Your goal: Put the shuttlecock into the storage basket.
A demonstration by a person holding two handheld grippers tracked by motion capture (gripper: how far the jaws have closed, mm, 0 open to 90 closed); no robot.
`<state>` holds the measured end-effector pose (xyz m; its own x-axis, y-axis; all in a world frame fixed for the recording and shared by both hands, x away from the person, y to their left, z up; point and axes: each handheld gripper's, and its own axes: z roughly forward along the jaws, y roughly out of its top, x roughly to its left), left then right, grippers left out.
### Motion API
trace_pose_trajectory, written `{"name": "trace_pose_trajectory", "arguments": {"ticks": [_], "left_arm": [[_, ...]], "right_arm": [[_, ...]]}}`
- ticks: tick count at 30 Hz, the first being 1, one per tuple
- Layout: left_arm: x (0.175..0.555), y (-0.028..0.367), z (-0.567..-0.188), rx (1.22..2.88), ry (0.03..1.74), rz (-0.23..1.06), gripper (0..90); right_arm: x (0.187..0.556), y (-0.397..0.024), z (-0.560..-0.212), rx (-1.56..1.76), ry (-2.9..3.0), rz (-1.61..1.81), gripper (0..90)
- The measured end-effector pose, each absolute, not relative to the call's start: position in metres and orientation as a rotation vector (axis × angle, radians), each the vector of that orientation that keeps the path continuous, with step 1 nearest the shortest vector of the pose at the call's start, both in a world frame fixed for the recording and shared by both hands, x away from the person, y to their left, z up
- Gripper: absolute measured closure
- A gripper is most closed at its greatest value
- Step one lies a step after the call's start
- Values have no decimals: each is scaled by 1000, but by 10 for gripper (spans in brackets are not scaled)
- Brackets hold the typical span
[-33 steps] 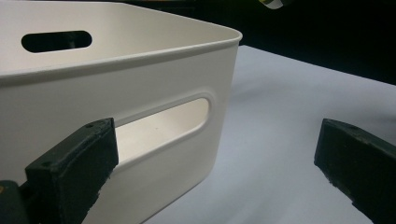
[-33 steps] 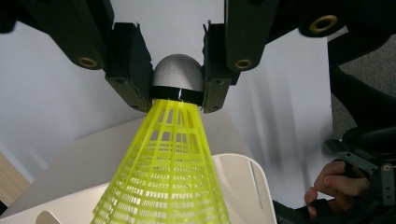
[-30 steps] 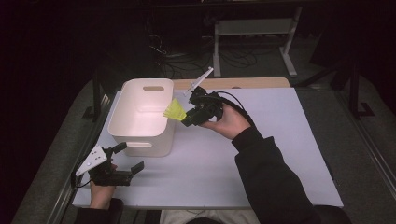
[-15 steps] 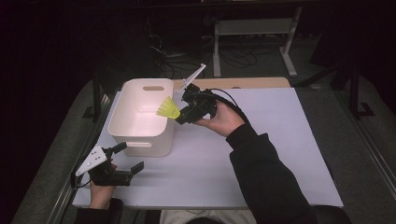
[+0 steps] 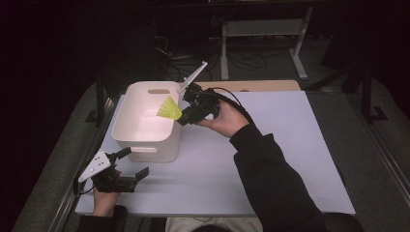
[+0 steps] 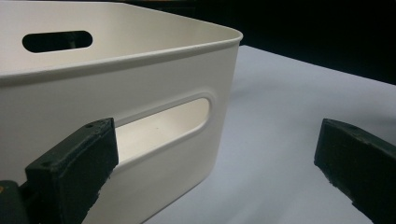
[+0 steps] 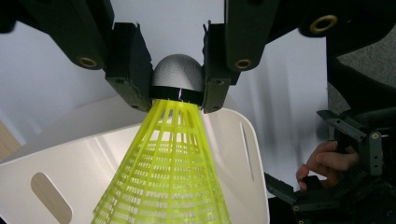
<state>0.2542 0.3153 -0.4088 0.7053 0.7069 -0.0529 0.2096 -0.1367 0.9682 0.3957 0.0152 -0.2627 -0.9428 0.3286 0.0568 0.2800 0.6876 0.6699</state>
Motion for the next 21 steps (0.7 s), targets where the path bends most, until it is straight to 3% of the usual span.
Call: {"name": "trace_pose_trajectory", "arguments": {"ticks": [21], "left_arm": [[254,315,-409,1691,743,505,0]], "right_arm": [[401,39,-264,464,2846,1120,630]]}}
